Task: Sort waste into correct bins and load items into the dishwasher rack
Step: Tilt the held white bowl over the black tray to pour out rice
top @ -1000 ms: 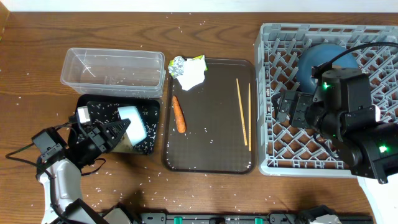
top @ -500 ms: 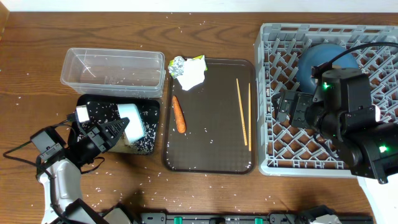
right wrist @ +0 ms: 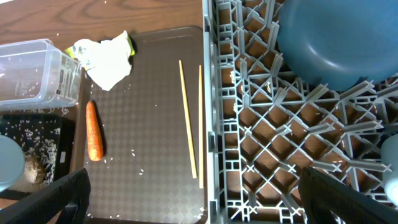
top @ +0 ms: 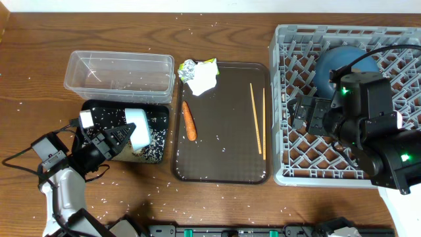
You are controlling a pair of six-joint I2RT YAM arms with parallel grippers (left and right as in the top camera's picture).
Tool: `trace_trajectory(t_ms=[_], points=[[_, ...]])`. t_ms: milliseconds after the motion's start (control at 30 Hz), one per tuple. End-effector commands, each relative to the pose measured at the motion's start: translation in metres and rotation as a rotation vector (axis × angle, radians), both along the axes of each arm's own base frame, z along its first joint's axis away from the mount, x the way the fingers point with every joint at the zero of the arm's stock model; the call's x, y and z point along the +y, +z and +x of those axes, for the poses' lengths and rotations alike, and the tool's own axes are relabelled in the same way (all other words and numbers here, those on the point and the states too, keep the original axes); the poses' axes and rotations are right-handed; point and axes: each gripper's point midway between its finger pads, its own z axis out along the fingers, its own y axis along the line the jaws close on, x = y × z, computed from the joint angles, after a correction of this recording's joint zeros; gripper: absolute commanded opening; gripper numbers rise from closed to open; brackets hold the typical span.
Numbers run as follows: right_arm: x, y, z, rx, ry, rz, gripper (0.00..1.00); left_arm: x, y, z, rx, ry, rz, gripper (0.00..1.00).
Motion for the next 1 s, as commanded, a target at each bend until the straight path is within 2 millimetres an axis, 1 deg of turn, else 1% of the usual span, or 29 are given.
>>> trace_trajectory(t_ms=[0,100,167,200,267,367,400,433,500,533,633,733,900,967], points=[[-0.004,0.001,0.001,-0.006,-0.006,-0.013,0.98,-0.003,0.004,-0.001,-0.026,-0.023,-0.033,0.06],[-0.004,0.000,0.000,-0.002,-0.005,-0.014,0.98,-0.003,-0.002,0.000,-0.022,-0.018,0.005,0.06],[-0.004,0.000,0.000,-0.002,-0.005,-0.014,0.98,-0.003,0.002,-0.001,-0.023,-0.025,-0.030,0.06],[-0.004,0.000,0.000,-0.003,-0.005,-0.014,0.98,-0.004,0.003,-0.001,-0.039,-0.027,-0.018,0.06],[-0.004,0.000,0.000,-0.004,-0.006,-0.014,0.98,-0.002,-0.004,0.000,0.000,-0.012,-0.004,0.06],[-0.004,0.001,0.000,-0.006,-0.006,-0.013,0.98,-0.008,0.001,-0.005,0.017,-0.032,-0.072,0.06],[-0.004,0.001,0.000,-0.006,-0.006,-0.013,0.98,-0.007,-0.001,-0.004,-0.002,-0.031,-0.044,0.06],[-0.004,0.001,0.000,-0.005,-0.006,-0.014,0.98,-0.004,-0.005,-0.002,0.002,-0.015,-0.015,0.06],[-0.004,0.001,0.001,-0.007,-0.006,-0.013,0.98,0.004,-0.002,0.002,0.019,0.006,-0.041,0.06],[-0.004,0.001,0.001,-0.007,-0.006,-0.013,0.98,0.004,0.003,0.001,0.011,-0.002,-0.069,0.06],[-0.004,0.001,0.001,-0.006,-0.006,-0.013,0.98,0.004,-0.001,0.001,0.037,0.007,-0.076,0.06],[-0.004,0.002,0.001,-0.011,-0.006,-0.011,0.98,0.010,-0.001,0.001,0.039,0.026,-0.080,0.06],[-0.003,0.002,0.002,-0.016,-0.005,-0.010,0.98,0.023,-0.002,-0.001,0.051,0.075,-0.110,0.06],[-0.003,0.002,0.002,-0.013,-0.005,-0.011,0.98,0.033,-0.003,-0.003,0.044,0.115,-0.105,0.07]])
